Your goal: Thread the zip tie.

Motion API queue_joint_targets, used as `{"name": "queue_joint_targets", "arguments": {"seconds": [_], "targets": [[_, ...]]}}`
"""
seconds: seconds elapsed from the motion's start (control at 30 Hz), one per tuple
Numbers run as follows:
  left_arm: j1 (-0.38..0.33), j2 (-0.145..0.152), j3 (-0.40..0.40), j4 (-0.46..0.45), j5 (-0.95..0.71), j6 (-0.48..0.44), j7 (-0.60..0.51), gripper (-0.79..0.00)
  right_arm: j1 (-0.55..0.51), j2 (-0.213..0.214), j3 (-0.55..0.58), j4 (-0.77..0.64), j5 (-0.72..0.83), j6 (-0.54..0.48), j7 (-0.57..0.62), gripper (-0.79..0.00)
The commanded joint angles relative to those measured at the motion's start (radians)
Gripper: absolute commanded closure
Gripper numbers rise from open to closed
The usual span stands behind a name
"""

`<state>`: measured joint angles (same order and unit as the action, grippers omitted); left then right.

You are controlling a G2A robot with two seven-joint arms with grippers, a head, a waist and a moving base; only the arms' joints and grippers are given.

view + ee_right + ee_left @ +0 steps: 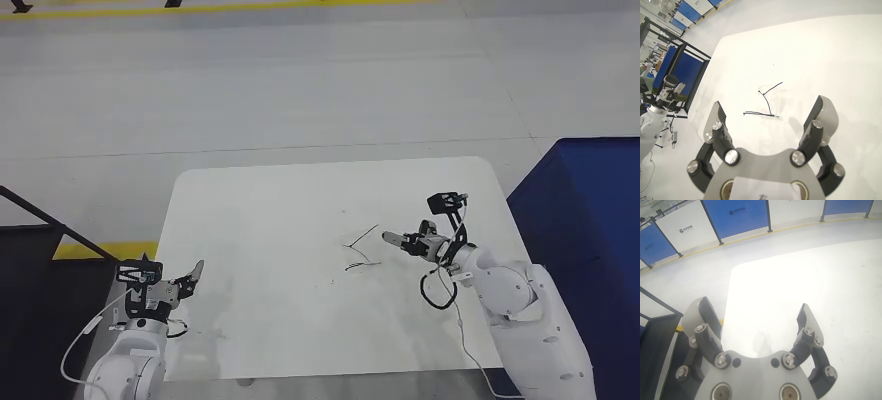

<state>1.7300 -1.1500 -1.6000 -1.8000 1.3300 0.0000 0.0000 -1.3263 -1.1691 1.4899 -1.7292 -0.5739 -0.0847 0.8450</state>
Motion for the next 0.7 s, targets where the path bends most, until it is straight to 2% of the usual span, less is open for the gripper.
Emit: {"name": "queue_joint_targets", "arguments": {"seconds": [0.0,0.07,0.13,0.2,0.23,0.37,0.47,0.67], "targets": [[0.000,0.000,0.000,0.000,0.000,0.000,0.000,-0.785,0.108,-0.005,-0.012,0.106,0.183,0.078,0.091,-0.785],[0.000,0.000,0.000,0.000,0.000,0.000,0.000,-0.785,0.207,-0.008,-0.027,0.208,0.265,0.126,0.171,-0.785],[0.000,0.000,0.000,0.000,0.000,0.000,0.000,-0.785,0.279,-0.013,-0.050,0.296,0.332,0.125,0.206,-0.653],[0.000,0.000,0.000,0.000,0.000,0.000,0.000,-0.785,0.340,-0.017,-0.083,0.366,0.352,0.113,0.233,-0.622],[0.000,0.000,0.000,0.000,0.000,0.000,0.000,-0.785,0.363,-0.020,-0.102,0.396,0.339,0.108,0.223,-0.566],[0.000,0.000,0.000,0.000,0.000,0.000,0.000,-0.785,0.437,-0.036,-0.184,0.511,0.311,0.128,0.154,-0.514],[0.000,0.000,0.000,0.000,0.000,0.000,0.000,-0.785,0.488,-0.049,-0.244,0.592,0.303,0.134,0.138,-0.391],[0.000,0.000,0.000,0.000,0.000,0.000,0.000,-0.785,0.545,-0.073,-0.335,0.714,0.284,0.122,0.081,-0.372]]}}
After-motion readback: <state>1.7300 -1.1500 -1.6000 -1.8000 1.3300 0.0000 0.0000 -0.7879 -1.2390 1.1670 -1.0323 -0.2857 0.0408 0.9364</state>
